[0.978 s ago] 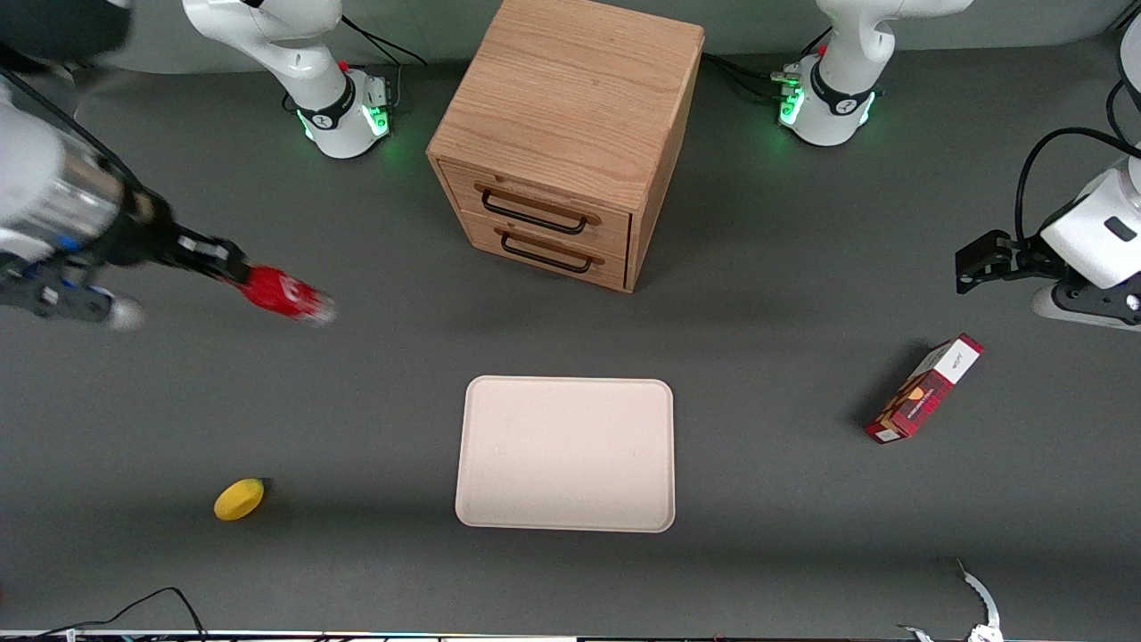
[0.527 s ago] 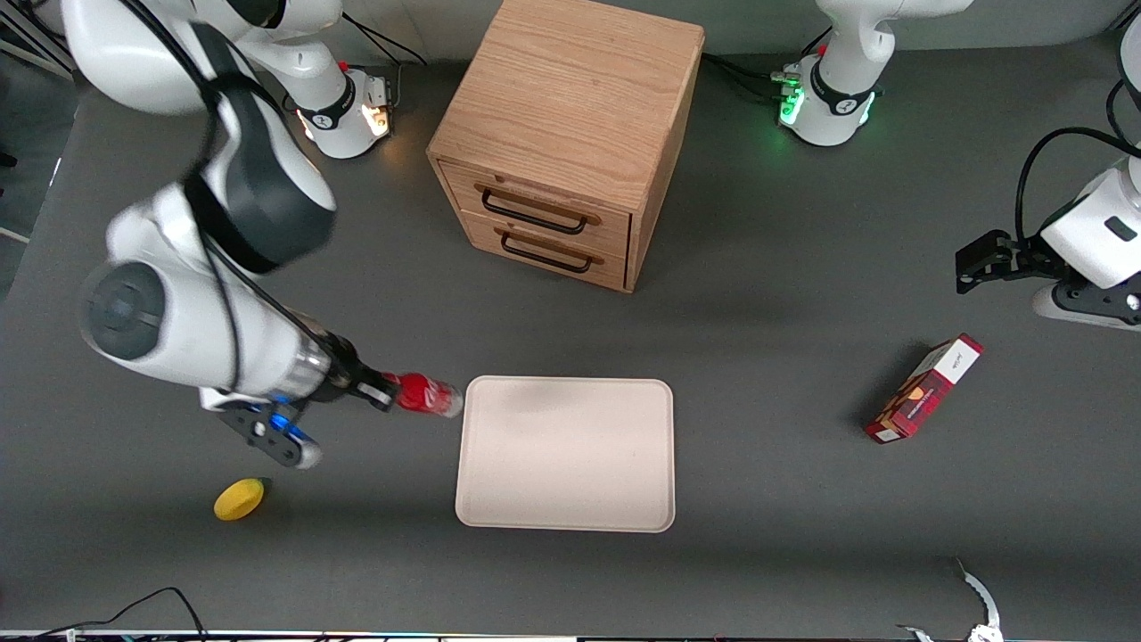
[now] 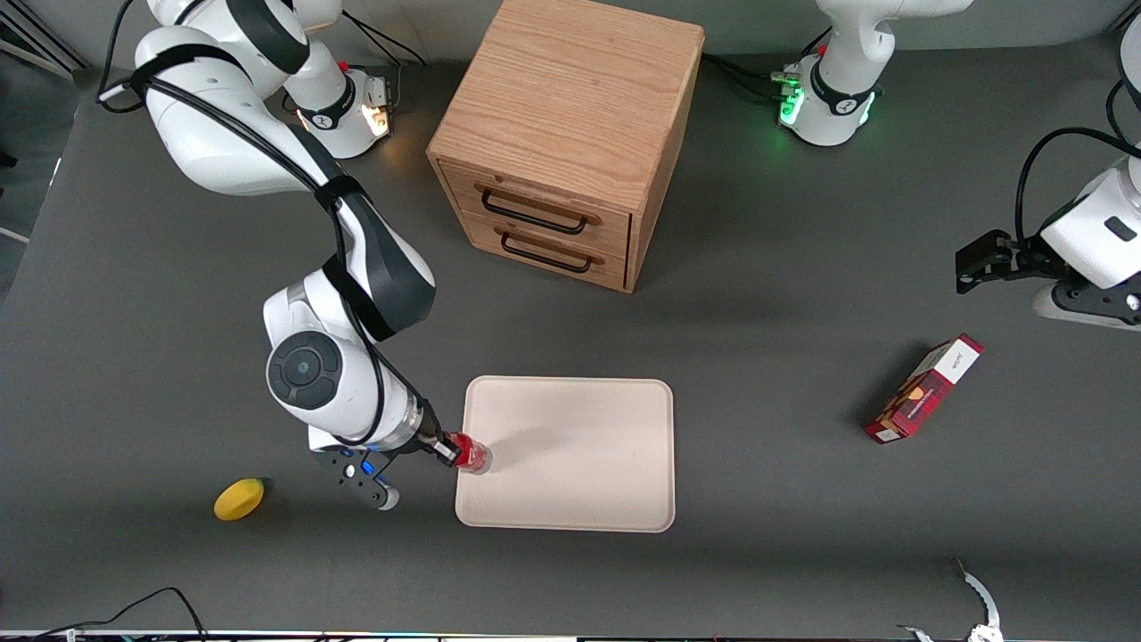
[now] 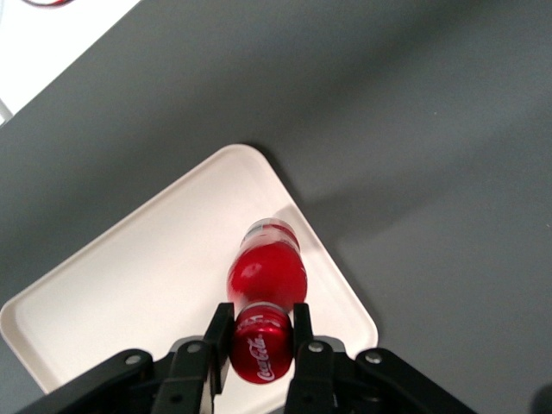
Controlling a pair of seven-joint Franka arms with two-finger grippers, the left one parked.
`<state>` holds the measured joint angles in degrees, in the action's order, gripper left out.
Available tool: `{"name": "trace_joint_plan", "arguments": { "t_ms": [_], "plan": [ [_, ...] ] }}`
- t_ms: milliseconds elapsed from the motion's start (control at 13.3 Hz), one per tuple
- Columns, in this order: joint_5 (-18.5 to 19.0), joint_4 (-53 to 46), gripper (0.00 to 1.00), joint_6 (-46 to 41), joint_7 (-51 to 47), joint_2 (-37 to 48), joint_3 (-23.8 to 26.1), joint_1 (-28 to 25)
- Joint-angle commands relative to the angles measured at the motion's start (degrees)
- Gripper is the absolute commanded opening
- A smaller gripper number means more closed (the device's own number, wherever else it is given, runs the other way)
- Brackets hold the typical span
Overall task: Place coke bottle on tray
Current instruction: 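Lower the bottle onto the tray and open the right gripper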
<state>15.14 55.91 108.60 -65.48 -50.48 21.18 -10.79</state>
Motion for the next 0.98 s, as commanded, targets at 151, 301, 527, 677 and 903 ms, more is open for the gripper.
{"name": "trace_joint_plan", "arguments": {
  "t_ms": [151, 301, 527, 677, 903],
  "plan": [
    [3.06, -3.00, 0.00, 1.17, -4.04, -2.78, 0.88, -1.25],
    [3.06, -3.00, 0.30, 1.18, -4.57, -2.87, 0.88, -1.17],
    [3.67, -3.00, 1.00, 0.83, -4.57, -2.43, 0.88, -1.17],
    [3.76, -3.00, 1.00, -1.62, -3.95, -0.51, 0.97, -0.73],
    [3.67, -3.00, 1.00, -12.23, -1.33, 8.00, 4.65, 1.20]
  ]
}}
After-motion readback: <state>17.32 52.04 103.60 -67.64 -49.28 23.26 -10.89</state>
